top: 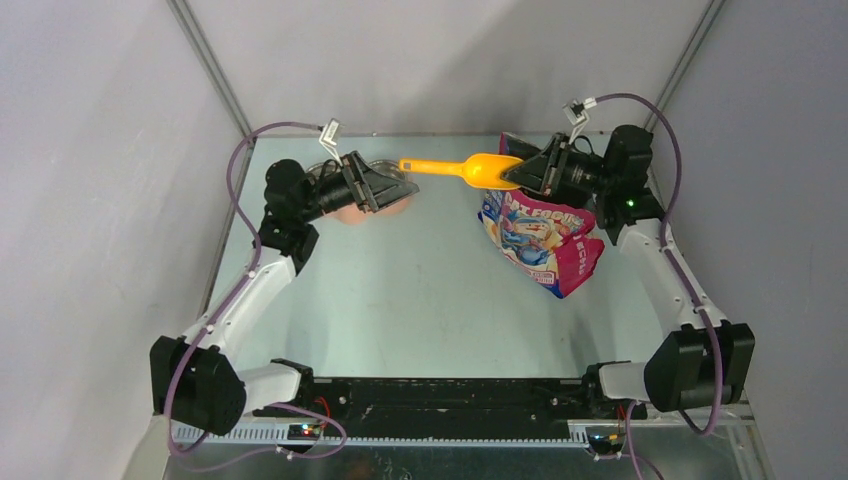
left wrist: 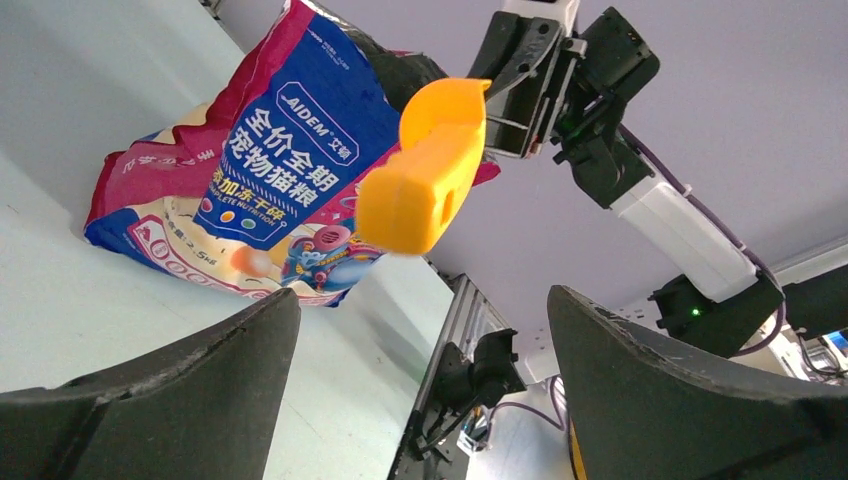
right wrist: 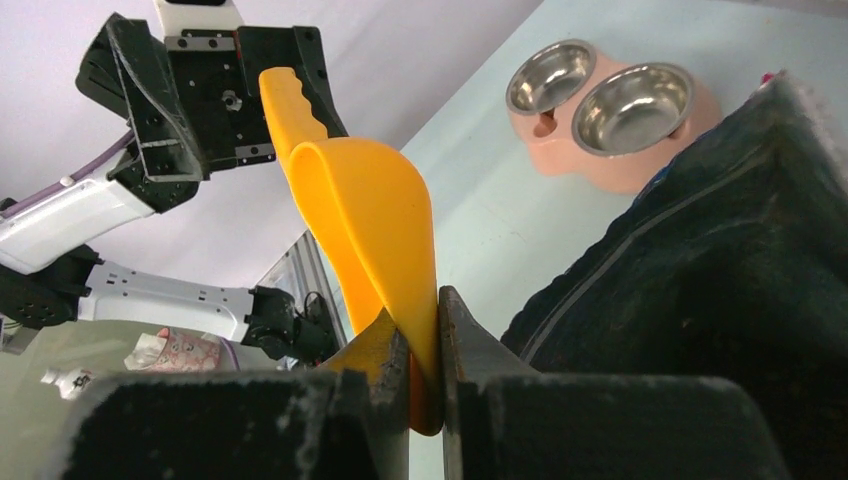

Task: Serve the pet food
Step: Adjust the spatula.

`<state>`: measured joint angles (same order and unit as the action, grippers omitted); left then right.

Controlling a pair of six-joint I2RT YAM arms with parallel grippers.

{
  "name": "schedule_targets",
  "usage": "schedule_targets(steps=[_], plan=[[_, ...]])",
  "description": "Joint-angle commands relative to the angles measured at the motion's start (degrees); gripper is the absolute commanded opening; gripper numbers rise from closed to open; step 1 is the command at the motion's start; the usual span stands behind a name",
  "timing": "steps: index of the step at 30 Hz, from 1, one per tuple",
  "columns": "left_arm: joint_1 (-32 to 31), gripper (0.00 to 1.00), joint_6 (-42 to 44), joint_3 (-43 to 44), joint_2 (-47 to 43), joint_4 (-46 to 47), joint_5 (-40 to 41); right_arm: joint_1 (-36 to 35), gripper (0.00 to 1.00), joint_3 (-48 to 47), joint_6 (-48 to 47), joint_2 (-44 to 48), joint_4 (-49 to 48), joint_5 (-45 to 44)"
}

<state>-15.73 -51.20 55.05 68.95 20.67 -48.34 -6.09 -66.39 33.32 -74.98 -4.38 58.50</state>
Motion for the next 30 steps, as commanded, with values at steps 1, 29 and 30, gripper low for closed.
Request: schedule_targets(steps=[1, 29, 30], plan=[[0.0, 0.99, -1.2, 0.6, -0.6, 2.6, -0.8, -2.4, 0.00, -1.9, -2.3, -2.0, -0.1, 1.7], [-1.8, 0.83, 8.0, 6.4, 3.0, -12.2, -11.9, -7.0, 0.00, -6.1, -11.0, -8.7, 11.3, 3.2], [-1.7, 0.82, 7.7, 6.2, 3.0, -11.7, -11.6, -7.0, 0.00, -5.6, -9.3, -8.8, 9.4, 3.2]])
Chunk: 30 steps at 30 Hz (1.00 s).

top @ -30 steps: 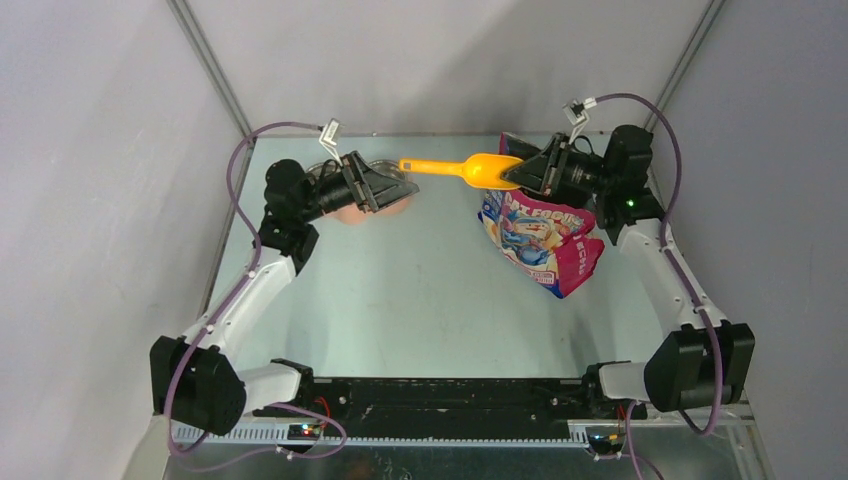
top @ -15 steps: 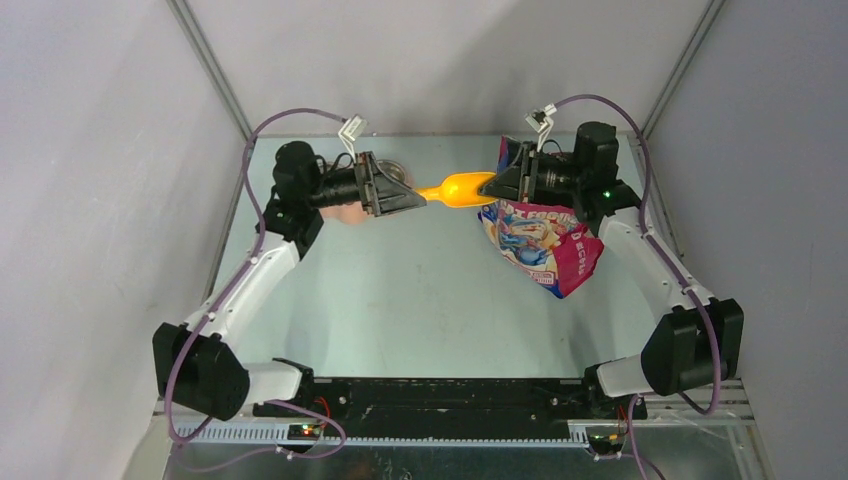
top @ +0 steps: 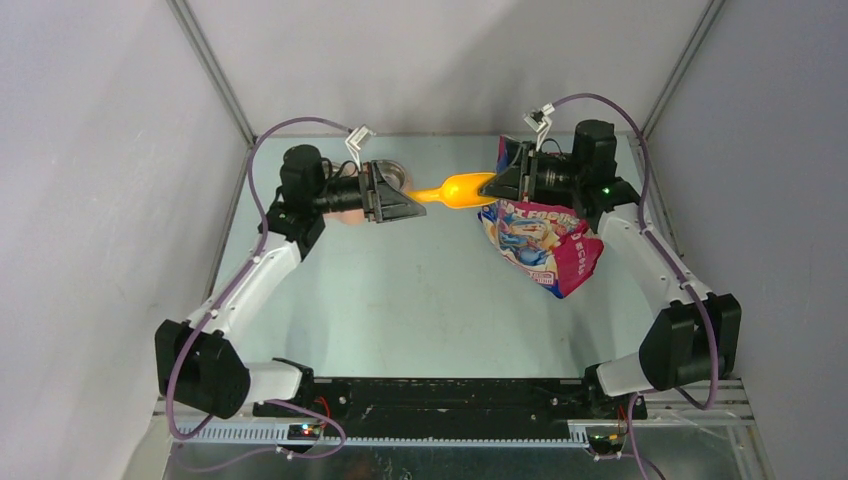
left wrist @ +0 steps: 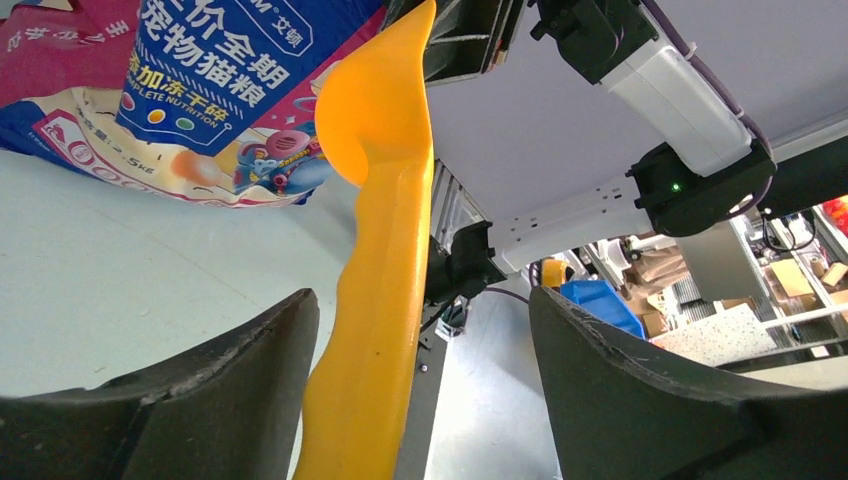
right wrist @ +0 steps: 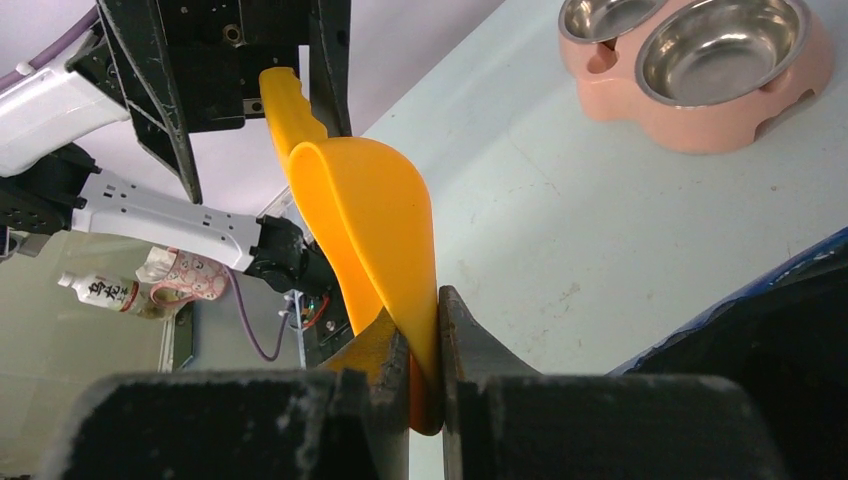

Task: Serve the pet food
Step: Adjust the spatula.

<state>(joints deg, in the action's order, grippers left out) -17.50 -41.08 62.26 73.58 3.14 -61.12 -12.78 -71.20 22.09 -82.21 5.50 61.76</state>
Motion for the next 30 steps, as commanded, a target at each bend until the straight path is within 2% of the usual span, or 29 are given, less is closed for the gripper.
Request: schedule_targets(steps=[1, 4, 10, 14, 21, 26, 30], plan=[[0.1, 0.82, -2.8, -1.4, -1.8, 6.5, 1.4, -0.4, 0.00, 0.3, 2.9, -1.5, -1.6, -0.1], [0.3, 0.80, -3.5, -1.9, -2.3, 7.6, 1.9, -0.7, 0.00, 1.7, 5.7, -1.7, -4.8, -0.6], [1.3, 0.78, -4.2, -2.7, -3.8, 8.6, 3.1, -1.4, 0.00, 2.0, 6.2, -1.9, -4.9, -0.6], [3.3, 0.84, -4.9, -2.5, -4.8, 8.9, 3.3, -2.0, 0.00, 2.0, 5.7, 0.7, -4.9, -1.7], [4.2, 0.87, -4.5, -2.2, -6.1, 7.6, 2.0, -3.4, 0.00, 1.9, 7.9, 7.1, -8.4, -8.7], [5.3, 0.86, -4.0, -1.6, -7.3, 6.0, 1.6, -5.1, 0.00, -0.8, 9.0, 6.4, -7.7, -10.0], [6.5, 0.85, -6.6, -2.4, -8.5, 9.1, 1.0, -7.3, 0.00, -1.3, 8.1, 5.0, -6.5, -11.1]])
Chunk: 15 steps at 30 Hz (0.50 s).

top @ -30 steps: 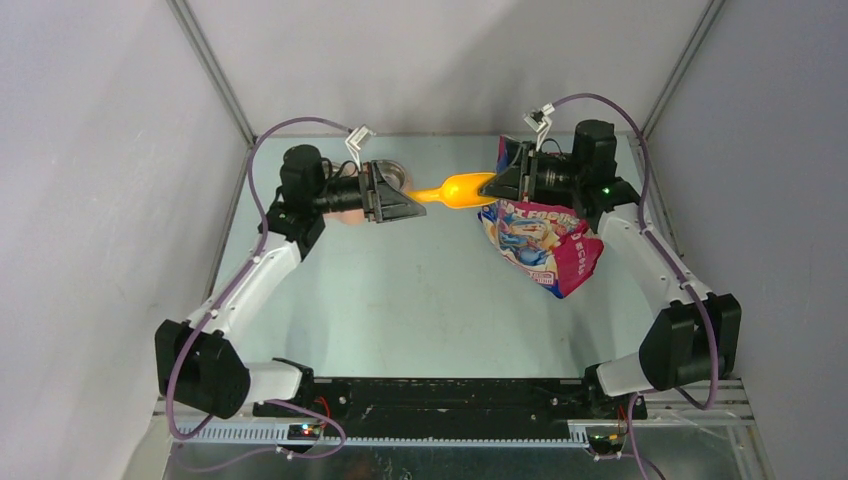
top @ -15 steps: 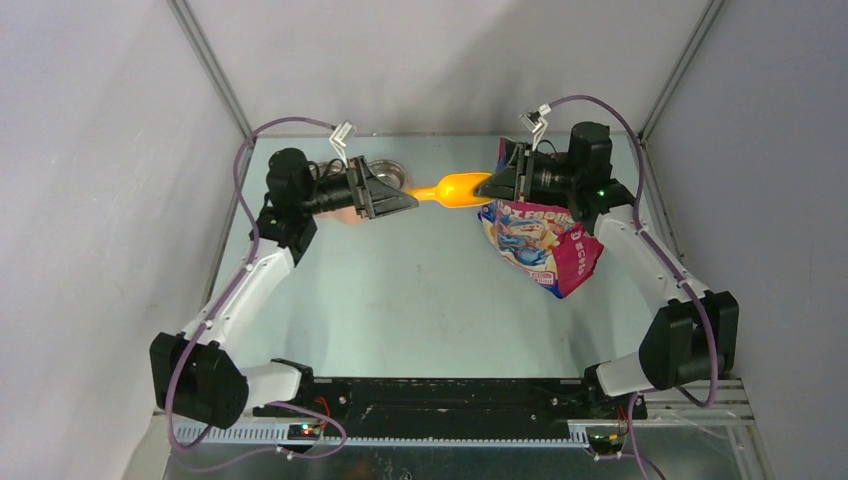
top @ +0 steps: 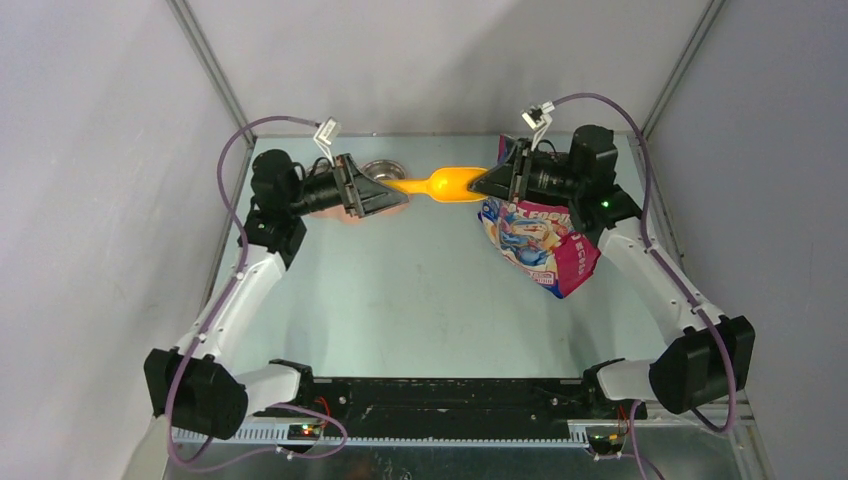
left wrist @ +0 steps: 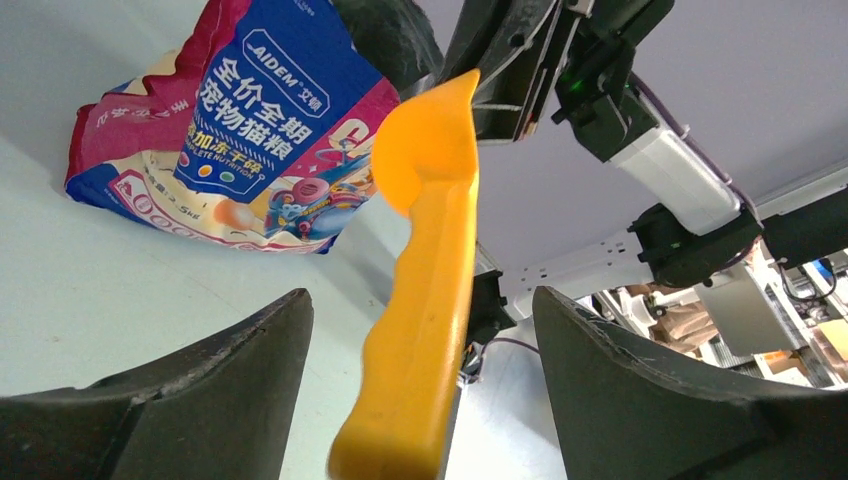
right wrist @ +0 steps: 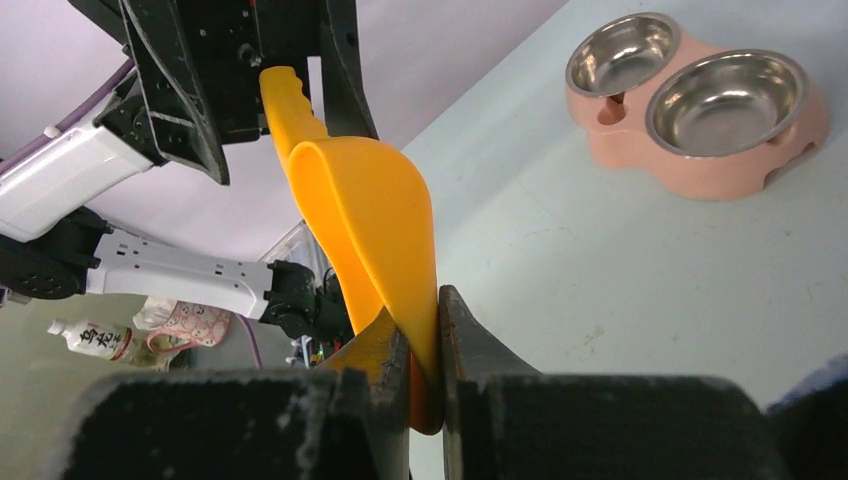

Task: Serve the pet food
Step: Adjust the spatula.

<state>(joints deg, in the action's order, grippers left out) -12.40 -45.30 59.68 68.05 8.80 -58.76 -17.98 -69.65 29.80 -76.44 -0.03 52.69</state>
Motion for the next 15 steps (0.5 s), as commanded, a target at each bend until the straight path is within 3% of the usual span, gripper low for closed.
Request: schedule_targets(steps=[1, 15], plan=[[1.8, 0.85, -2.7, 0.1, -3.4, 3.8, -1.6, -2.4, 0.00, -2.9, 0.4, -1.2, -0.9, -2.1], [2.5, 0.82, -3.1, -0.3, -3.9, 3.9, -2.4, -3.0, 0.00, -2.9, 5.2, -6.4, -5.8, -1.4]])
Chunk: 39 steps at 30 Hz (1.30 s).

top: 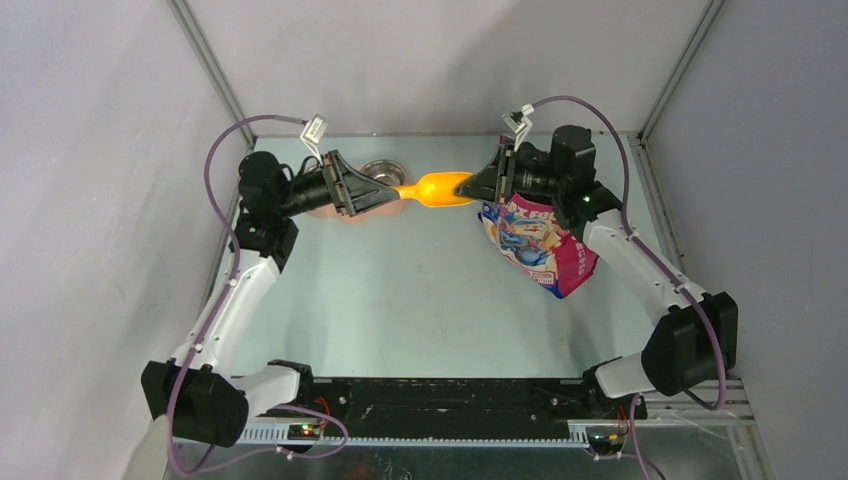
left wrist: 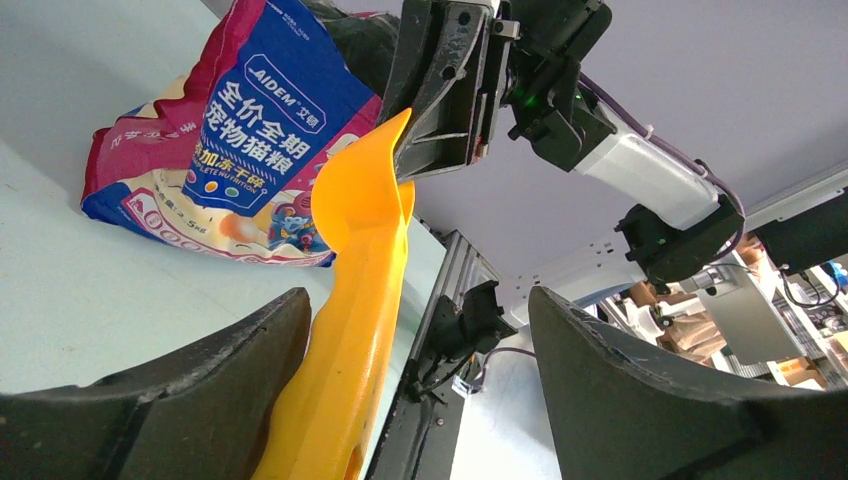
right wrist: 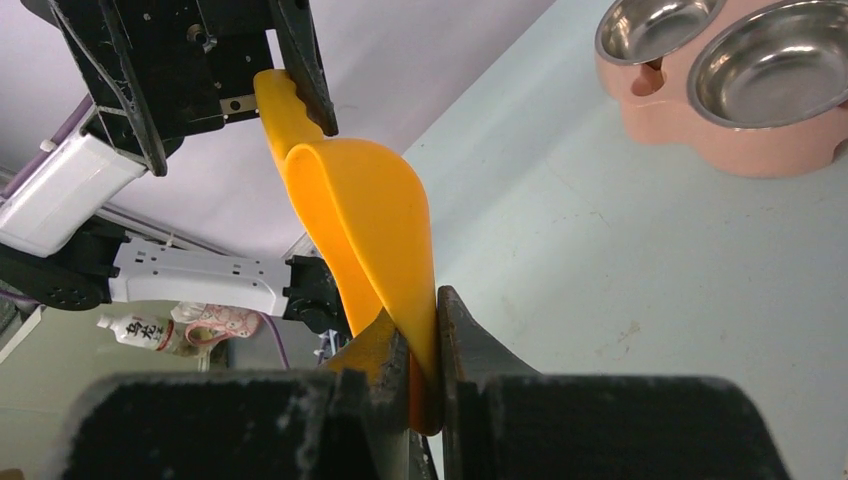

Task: Serve the pet food
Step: Adjust the spatula.

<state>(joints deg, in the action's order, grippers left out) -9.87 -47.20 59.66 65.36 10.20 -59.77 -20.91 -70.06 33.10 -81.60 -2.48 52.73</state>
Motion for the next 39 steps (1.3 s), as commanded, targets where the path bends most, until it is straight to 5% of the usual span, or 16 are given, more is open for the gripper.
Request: schedule_targets(steps=[1, 15, 35, 39], plan=[[-0.1, 0.81, -1.2, -0.3, -1.2, 2.6, -1.5, -0.1, 0.00, -2.5, 2.0, -1.4, -3.5, -1.3], [0.0, 0.74, 0.4, -0.6, -1.1, 0.9, -1.6, -0.6, 0.00, -4.9, 1.4, -3.3, -2.1, -0.8], [0.0, 0.45, 1.4, -0.1, -1.4, -0.2, -1.4, -0.8, 0.00, -5.3, -1.3, -3.2, 0.3, -1.3], [0.0, 0.46, 1.6, 0.0, -1.4, -0.4, -1.5, -0.6, 0.00, -5.3, -1.5, -2.9, 0.4, -0.9]])
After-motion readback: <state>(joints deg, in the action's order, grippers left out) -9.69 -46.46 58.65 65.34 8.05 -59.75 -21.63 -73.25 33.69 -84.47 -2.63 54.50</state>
